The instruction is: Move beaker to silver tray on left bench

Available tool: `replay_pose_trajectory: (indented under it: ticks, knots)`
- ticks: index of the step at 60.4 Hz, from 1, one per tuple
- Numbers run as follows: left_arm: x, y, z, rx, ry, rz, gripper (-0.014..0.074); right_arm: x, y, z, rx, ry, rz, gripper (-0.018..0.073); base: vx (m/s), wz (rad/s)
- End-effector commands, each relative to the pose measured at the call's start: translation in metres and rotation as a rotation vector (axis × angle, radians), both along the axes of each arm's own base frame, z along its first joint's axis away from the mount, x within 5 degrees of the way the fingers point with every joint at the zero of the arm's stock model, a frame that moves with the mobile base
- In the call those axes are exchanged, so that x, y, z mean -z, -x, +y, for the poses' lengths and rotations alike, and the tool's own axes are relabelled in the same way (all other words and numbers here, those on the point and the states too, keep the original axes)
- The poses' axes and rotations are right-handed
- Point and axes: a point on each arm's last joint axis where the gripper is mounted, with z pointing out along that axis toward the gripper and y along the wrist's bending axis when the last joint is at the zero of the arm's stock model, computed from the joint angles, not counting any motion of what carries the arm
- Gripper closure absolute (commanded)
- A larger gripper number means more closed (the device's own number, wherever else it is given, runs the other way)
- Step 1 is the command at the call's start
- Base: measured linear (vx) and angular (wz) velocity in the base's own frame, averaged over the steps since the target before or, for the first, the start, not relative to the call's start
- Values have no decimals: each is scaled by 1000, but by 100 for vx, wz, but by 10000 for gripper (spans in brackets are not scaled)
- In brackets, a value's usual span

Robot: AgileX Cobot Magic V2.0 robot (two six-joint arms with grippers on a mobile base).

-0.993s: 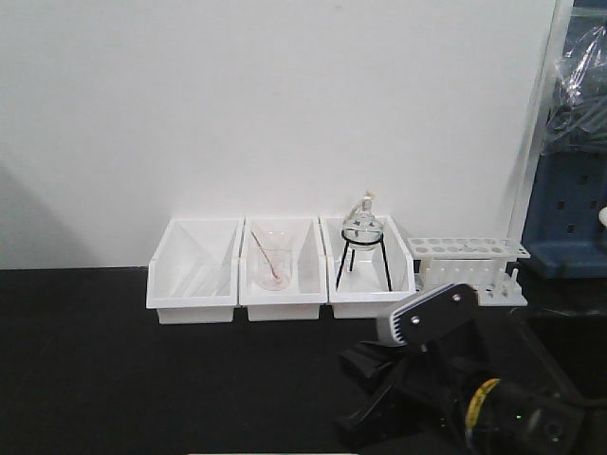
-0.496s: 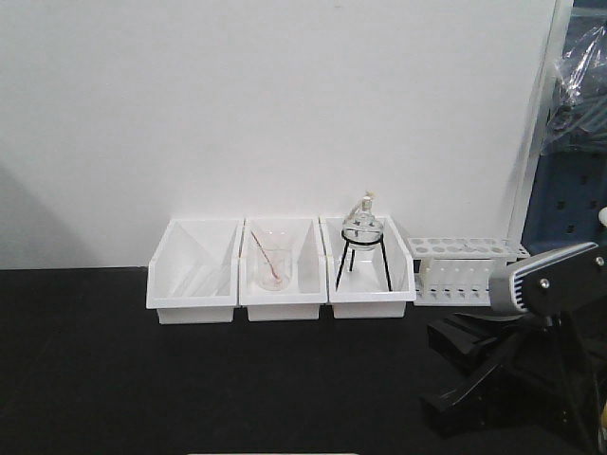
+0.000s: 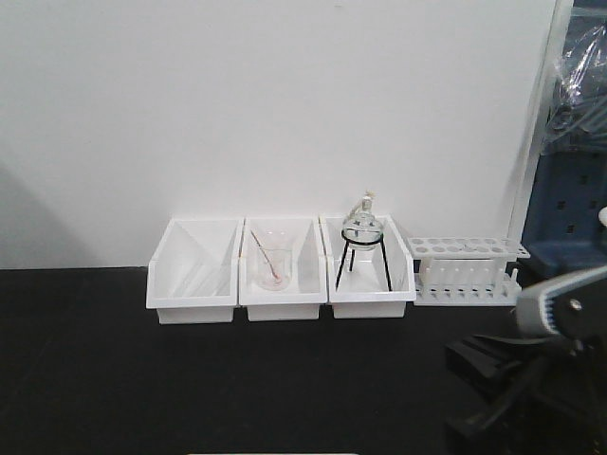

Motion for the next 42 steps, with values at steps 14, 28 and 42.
replay_pose_trajectory:
  ticks: [14, 28, 42]
  knots:
    - [-1, -2, -1, 15, 5, -69, 595, 44, 71, -66, 214, -93, -210, 571, 0, 0]
    - [-1, -2, -1, 15, 5, -69, 595, 100, 123, -91, 414, -91, -345, 571, 0, 0]
    - [-1, -2, -1, 15, 5, -69, 595, 128, 133, -92, 426, -55, -365, 571, 0, 0]
